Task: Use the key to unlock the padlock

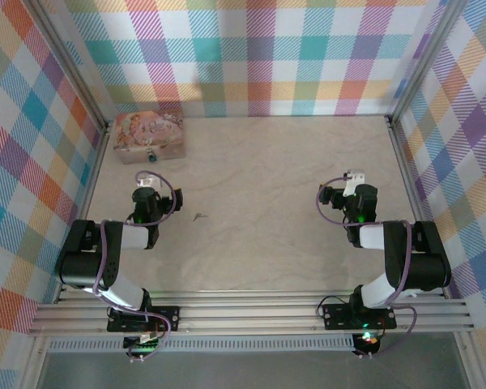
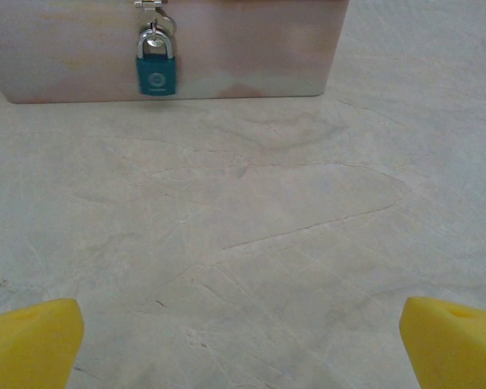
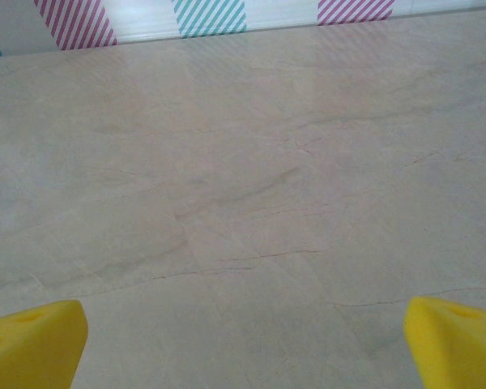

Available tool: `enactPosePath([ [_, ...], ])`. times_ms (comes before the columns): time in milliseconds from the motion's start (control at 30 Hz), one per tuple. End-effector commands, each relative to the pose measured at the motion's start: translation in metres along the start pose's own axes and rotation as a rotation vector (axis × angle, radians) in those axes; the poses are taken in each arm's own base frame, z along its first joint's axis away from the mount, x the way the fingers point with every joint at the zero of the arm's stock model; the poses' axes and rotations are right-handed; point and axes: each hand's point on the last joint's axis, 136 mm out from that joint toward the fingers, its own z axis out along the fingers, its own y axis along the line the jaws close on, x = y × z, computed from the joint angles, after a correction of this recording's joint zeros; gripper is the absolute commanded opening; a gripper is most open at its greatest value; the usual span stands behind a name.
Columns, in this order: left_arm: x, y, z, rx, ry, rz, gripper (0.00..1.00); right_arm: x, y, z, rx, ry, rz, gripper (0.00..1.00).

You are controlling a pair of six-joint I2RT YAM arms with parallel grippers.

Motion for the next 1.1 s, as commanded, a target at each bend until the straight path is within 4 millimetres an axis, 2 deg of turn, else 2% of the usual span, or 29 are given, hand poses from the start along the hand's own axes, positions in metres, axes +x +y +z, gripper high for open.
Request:
enactPosePath([
  [0,-0.006,-0.003,-0.001,0.016,-0.030,-0.018,1.00,-0.002,-0.003,0.002,0.007,-0.005,-0.019,1.00],
  [133,-0.013,-0.012,0.001,0.060,0.010,0.004,1.00,-0.011,0.001,0.002,-0.009,0.020,-0.020,1.00],
  [333,-0.032,-0.010,0.007,0.017,0.197,0.007,1.00,-0.021,0.012,-0.011,-0.059,0.054,-0.022,1.00],
  [500,-0.054,-0.007,0.010,-0.036,0.412,0.025,1.00,-0.031,0.011,-0.017,-0.021,0.231,0.146,1.00],
  [600,-0.072,-0.015,0.016,-0.011,0.509,0.028,1.00,-0.032,0.005,-0.019,0.042,0.309,0.264,1.00],
  [733,-0.105,-0.031,0.039,0.054,0.497,0.004,1.00,-0.037,0.017,-0.020,0.027,0.386,0.348,1.00],
  [833,-0.125,-0.038,0.063,0.066,0.489,-0.013,0.95,-0.039,0.035,-0.019,-0.006,0.453,0.328,1.00],
  [967,-0.137,-0.050,0.091,0.106,0.521,-0.027,0.82,-0.033,0.066,-0.018,-0.124,0.549,0.313,0.99],
  [1067,-0.137,-0.053,0.110,0.105,0.527,-0.032,0.78,-0.022,0.082,-0.022,-0.156,0.624,0.289,0.98],
])
